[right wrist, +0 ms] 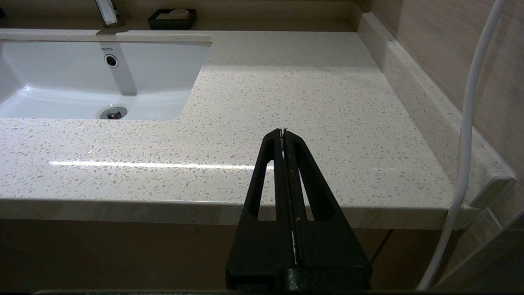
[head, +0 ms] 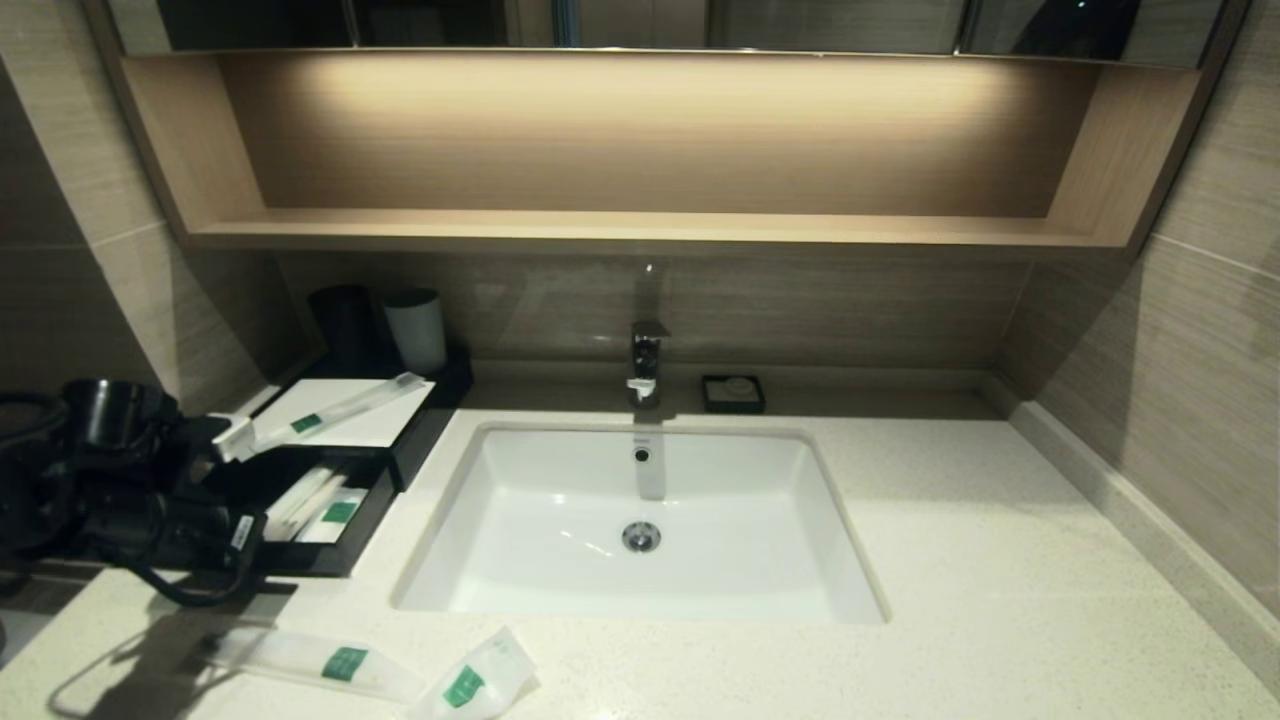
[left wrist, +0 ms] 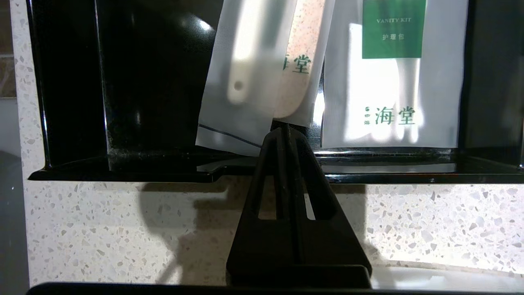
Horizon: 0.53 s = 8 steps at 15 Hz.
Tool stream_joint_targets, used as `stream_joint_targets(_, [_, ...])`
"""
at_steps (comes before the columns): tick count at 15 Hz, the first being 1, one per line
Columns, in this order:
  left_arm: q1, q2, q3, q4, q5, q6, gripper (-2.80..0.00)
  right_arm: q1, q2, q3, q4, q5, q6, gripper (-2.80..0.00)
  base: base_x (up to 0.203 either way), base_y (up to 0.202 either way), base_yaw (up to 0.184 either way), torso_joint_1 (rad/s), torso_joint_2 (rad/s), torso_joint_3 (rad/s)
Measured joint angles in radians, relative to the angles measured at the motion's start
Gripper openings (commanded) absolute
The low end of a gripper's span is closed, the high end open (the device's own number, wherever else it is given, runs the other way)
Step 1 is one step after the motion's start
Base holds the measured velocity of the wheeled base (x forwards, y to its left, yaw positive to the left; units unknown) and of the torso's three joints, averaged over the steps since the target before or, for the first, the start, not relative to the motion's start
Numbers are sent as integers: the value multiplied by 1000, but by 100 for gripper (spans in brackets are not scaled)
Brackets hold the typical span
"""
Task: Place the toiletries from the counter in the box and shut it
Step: Open the drawer
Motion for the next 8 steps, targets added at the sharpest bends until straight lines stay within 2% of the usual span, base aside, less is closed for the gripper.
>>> stream_joint_targets(8, [0, -8, -3, 24, 21, 11, -280, 0, 0, 0, 0, 0, 0, -280, 0, 0, 0, 0, 0, 0])
